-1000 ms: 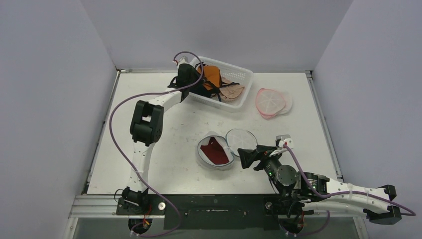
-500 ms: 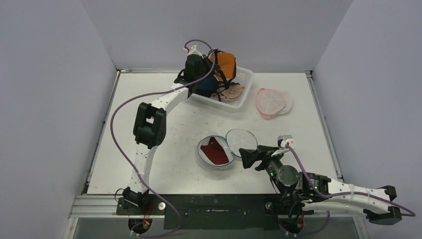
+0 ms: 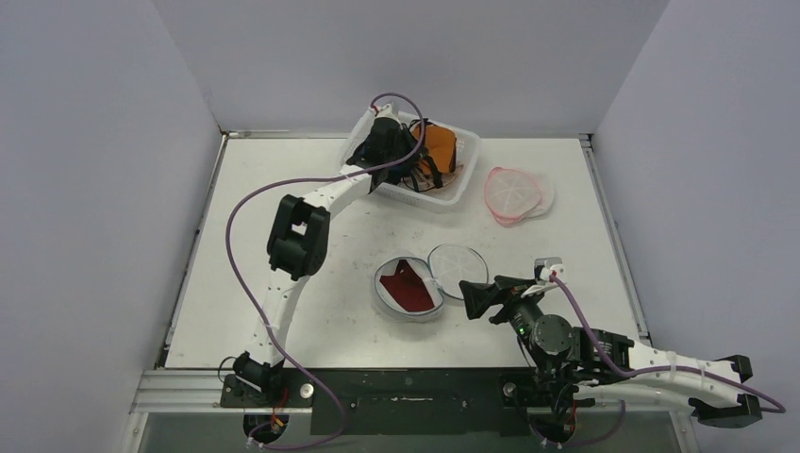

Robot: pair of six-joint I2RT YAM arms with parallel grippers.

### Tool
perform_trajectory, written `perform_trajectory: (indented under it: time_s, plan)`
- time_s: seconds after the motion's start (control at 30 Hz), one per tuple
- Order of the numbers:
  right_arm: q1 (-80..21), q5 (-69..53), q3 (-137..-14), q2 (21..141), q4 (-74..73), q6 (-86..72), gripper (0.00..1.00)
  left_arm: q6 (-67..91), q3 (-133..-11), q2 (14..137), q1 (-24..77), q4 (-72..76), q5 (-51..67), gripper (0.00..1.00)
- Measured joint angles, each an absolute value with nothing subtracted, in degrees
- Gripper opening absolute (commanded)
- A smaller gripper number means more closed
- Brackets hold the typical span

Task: Unzip the laundry bag and remove the bra
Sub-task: Place the bra in the bin.

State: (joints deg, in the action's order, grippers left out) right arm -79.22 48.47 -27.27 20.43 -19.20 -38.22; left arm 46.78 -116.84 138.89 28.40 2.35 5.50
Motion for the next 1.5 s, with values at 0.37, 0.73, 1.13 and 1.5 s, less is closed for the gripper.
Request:
perform_trajectory:
  time_s: [0.37,0.73,1.13,1.5]
  plan:
    - [-79.22,51.66,-28.47,16.64,-22.79,-36.36,0.94,42.17,-116.84,138.91,28.53,-3.55,1.98,0.21]
    - [-79.22,53.82,-30.94,15.38,-23.73,-34.57,0.95,39.07,-118.74,140.03,29.56,-9.67,1.96,0.64]
    - [-79.22,53.78,-31.94,15.31,-23.79,-33.47,0.94,34.87,-109.49,130.28,29.21,-13.1,-4.4,0.8]
    - [-79.22,53.52,-31.94,15.64,-22.76,-32.99,0.95,33.34,-107.46,121.51,28.34,-11.35,-4.73,0.41]
